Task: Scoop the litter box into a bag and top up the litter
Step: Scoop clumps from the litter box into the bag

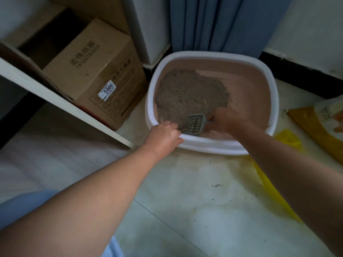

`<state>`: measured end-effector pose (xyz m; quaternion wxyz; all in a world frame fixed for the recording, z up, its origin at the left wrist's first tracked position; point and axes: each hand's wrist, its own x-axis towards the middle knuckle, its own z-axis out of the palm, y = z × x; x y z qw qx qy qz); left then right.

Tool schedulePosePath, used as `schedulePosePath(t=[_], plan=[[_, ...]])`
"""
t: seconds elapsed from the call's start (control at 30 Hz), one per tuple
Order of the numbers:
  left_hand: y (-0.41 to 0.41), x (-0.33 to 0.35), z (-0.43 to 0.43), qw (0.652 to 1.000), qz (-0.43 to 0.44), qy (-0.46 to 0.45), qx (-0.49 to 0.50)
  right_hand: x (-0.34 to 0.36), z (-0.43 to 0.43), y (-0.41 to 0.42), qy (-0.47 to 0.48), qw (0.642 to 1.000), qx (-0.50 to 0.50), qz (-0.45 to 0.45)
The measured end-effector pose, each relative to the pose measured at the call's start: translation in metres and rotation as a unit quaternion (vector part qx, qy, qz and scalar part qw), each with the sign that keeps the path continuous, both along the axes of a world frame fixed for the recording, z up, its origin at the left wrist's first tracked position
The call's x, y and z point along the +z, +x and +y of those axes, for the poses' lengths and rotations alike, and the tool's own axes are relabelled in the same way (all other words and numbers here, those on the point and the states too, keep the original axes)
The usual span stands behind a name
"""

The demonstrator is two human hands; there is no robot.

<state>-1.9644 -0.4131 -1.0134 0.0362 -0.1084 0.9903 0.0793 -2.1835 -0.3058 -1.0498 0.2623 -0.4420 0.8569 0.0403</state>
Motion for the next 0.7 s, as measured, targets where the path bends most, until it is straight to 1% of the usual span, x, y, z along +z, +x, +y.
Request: schedulePosePath(t=[0.13, 0.23, 0.33, 0.47, 0.6, 0.7], plan=[[-0.001, -0.001, 0.0, 1.0, 0.001, -0.005, 0.004, -0.009, -0.031, 0.016, -0.015, 1.0, 0.003, -0.006], [-0.002, -0.002, -0.002, 1.0, 0.002, 0.002, 0.002, -0.014, -0.05, 0.032, -0.04, 0.998, 0.012, -0.041], [-0.001, -0.003, -0.003, 1.0, -0.002, 0.005, 0.001, -0.017, -0.059, 0.036, -0.077, 0.995, 0.002, -0.057], [-0.001, -0.001, -0.004, 1.0, -0.007, -0.002, -0.011, -0.032, -0.051, 0.034, -0.108, 0.986, -0.01, -0.127], [-0.009, 0.009, -0.003, 0.997, -0.066, -0.026, -0.01, -0.044, -0.037, 0.039, -0.177, 0.97, -0.052, -0.156], [-0.012, 0.012, -0.003, 0.995, -0.085, -0.04, -0.023, -0.041, -0.033, 0.037, -0.226, 0.957, -0.091, -0.158]])
